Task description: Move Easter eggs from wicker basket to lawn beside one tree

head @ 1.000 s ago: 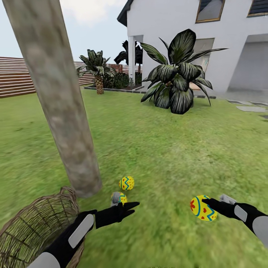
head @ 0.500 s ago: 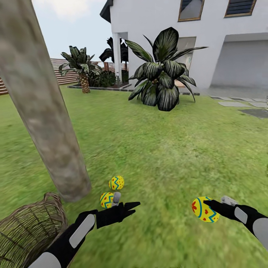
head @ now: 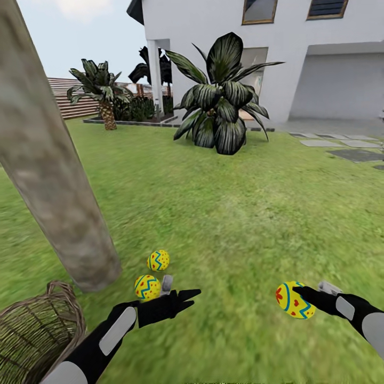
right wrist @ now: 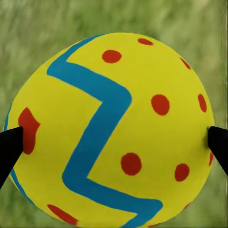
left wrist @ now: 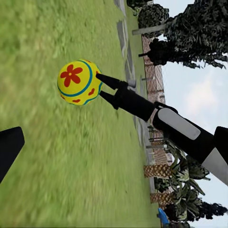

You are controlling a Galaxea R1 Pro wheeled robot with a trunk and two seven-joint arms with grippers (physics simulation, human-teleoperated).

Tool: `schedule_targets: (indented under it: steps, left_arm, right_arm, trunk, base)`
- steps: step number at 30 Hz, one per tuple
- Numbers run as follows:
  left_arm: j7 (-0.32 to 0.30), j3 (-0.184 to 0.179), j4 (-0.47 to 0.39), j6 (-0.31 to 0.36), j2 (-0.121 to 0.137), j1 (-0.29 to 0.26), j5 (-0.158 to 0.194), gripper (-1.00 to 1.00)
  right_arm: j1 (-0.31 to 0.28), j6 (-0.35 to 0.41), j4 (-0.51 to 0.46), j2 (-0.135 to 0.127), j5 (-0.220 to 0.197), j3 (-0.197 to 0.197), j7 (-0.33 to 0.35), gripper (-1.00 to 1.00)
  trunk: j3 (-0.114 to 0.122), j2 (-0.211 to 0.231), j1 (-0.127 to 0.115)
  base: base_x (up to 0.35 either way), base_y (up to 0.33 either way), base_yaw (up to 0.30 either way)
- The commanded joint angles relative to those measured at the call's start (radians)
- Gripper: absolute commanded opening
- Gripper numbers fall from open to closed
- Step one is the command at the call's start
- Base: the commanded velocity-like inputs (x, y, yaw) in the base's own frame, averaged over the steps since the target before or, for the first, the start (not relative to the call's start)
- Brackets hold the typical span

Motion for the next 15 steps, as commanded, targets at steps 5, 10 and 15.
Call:
schedule_targets:
  steps: [5, 10, 15]
  left_arm:
    - [0.001, -0.002, 0.0, 0.006, 0.001, 0.0, 0.008, 1.0]
    - [0.001, -0.002, 0.0, 0.006, 0.001, 0.0, 0.008, 1.0]
    - [0.001, -0.002, 0.0, 0.006, 0.001, 0.0, 0.008, 1.0]
  right_arm:
    - [0.0, -0.018, -0.001, 0.001, -0.005, -0.001, 0.002, -1.0]
    - [0.006, -0.026, -0.001, 0.0, -0.005, -0.001, 0.003, -1.0]
    - [0.006, -0.026, -0.001, 0.0, -0.005, -0.001, 0.003, -1.0]
  trunk:
    - [-0.003, 0.0, 0.0]
    - [-0.003, 0.0, 0.0]
    - [-0.003, 0.0, 0.0]
  base:
    - [0.0, 0.0, -0.13]
    - [0.0, 0.0, -0.236]
    - [0.0, 0.0, -0.271]
